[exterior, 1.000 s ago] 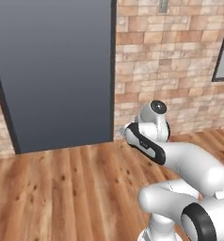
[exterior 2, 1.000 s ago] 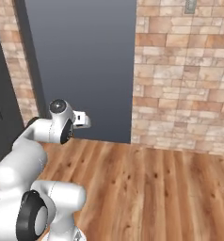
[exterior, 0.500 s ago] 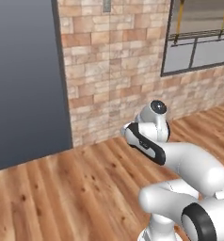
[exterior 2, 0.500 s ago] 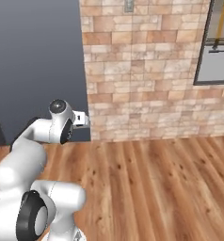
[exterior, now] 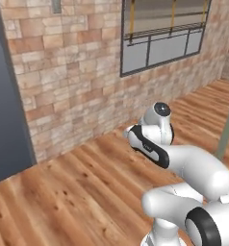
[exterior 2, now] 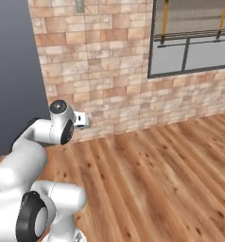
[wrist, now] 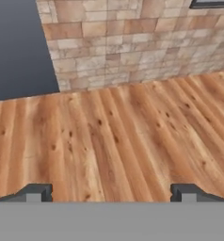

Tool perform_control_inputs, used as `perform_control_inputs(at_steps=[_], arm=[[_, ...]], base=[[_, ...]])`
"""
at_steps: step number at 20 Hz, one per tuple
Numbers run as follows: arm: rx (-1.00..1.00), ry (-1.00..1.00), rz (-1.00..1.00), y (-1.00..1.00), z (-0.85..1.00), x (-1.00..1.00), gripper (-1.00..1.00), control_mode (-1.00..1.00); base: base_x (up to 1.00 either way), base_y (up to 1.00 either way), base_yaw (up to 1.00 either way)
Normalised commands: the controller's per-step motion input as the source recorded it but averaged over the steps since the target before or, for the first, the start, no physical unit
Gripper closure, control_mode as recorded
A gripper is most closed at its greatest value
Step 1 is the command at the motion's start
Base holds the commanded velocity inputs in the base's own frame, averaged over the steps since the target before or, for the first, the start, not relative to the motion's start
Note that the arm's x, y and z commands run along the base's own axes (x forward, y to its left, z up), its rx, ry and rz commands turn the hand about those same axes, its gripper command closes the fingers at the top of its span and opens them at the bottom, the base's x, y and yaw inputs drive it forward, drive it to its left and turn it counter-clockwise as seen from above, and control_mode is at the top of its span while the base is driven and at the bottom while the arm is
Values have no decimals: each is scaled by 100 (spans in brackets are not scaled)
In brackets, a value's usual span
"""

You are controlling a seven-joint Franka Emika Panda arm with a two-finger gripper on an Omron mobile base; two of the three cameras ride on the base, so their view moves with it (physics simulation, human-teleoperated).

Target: Place the large bottle from the dining counter next to the other large bottle outside the sink, and place the small bottle from the dining counter next to the other small bottle inside the sink.

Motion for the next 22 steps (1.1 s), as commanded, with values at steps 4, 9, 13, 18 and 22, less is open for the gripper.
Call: perform_control_inputs(at_steps=[4,9,13,18,22], arm=[[0,0,0,0,0,0,-100,100],[0,0,0,0,0,0,-100,100],[0,0,0,0,0,0,-100,100],[0,0,0,0,0,0,-100,100],[0,0,0,0,0,0,-100,100]], base=[[-11,-30,-42],[-11,-32,-41],[-1,-32,-37],[0,-28,-33],[0,-21,-27]])
